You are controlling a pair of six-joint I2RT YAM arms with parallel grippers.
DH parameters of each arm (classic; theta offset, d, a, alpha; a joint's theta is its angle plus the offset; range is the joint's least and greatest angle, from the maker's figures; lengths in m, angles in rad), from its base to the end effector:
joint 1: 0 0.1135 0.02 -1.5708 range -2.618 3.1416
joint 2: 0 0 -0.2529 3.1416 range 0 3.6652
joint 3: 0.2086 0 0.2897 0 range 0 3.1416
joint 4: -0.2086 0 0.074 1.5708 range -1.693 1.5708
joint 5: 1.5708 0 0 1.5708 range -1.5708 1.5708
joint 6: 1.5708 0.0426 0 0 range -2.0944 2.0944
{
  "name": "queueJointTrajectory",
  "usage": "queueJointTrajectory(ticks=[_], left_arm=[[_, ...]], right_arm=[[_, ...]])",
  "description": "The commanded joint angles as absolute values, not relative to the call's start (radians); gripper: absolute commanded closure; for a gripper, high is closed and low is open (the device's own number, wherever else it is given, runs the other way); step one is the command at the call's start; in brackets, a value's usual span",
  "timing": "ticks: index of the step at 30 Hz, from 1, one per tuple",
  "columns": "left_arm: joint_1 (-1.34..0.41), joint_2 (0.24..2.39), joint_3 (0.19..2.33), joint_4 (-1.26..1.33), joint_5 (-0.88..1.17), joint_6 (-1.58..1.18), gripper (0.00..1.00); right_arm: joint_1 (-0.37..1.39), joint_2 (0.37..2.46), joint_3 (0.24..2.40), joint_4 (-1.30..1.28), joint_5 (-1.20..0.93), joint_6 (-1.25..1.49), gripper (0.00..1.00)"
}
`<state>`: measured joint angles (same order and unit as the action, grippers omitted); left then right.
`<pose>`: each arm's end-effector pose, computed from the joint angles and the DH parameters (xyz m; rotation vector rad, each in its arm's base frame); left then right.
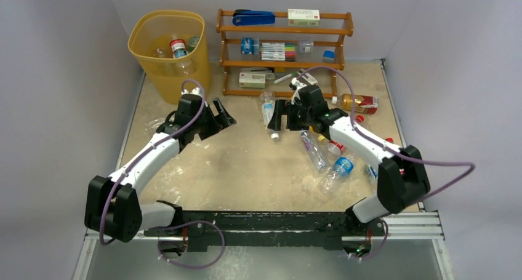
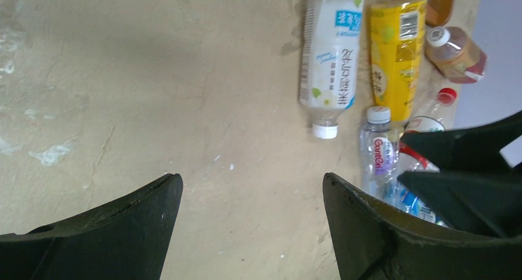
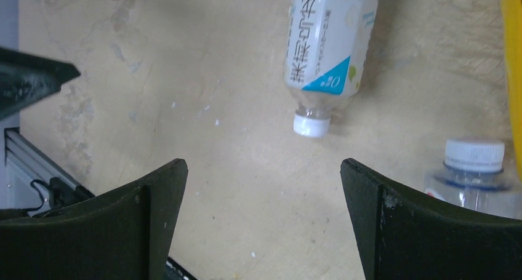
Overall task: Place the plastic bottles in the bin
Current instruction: Pick up the plastic bottle at the center of the board.
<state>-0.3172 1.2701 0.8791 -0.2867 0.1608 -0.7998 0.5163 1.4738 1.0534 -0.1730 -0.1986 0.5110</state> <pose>0.3023 -0.1064 0.2297 -0.4746 2.3087 -0.7585 0.3217 0.1923 0.2396 -0.1257 2.2604 0.7868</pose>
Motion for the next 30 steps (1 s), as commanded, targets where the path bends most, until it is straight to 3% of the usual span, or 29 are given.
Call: queueJointTrajectory(ticks=[1, 8, 19, 23, 27, 30], left_arm=[[-0.325, 1.21, 0.842, -0.252, 0.144, -0.759, 0.16], [-0.325, 1.196, 0.837, -0.302, 0.135, -0.724, 0.16], [-0.324, 1.21, 0.827, -0.256, 0.147, -0.746, 0.16], [-0.325, 1.224, 0.832, -0.251, 0.148, -0.746, 0.16], [-0.325, 1.23, 0.833, -0.238, 0.154, -0.755, 0.16], [-0.325, 1.235, 0.835, -0.226, 0.167, -0.767, 0.15]], right_arm=[[0.504, 1.587, 1.181, -0.155, -0.189, 0.446, 0.03], [0.503, 1.842, 1.403, -0.256, -0.113, 0.397, 0.03], [0.503, 2.043, 1.584, -0.361, -0.062, 0.369, 0.04], [0.502, 2.053, 1.573, -0.345, -0.092, 0.367, 0.14], [0.503, 2.032, 1.533, -0.31, -0.139, 0.363, 0.38], [0.503, 1.988, 1.486, -0.278, -0.174, 0.347, 0.39]])
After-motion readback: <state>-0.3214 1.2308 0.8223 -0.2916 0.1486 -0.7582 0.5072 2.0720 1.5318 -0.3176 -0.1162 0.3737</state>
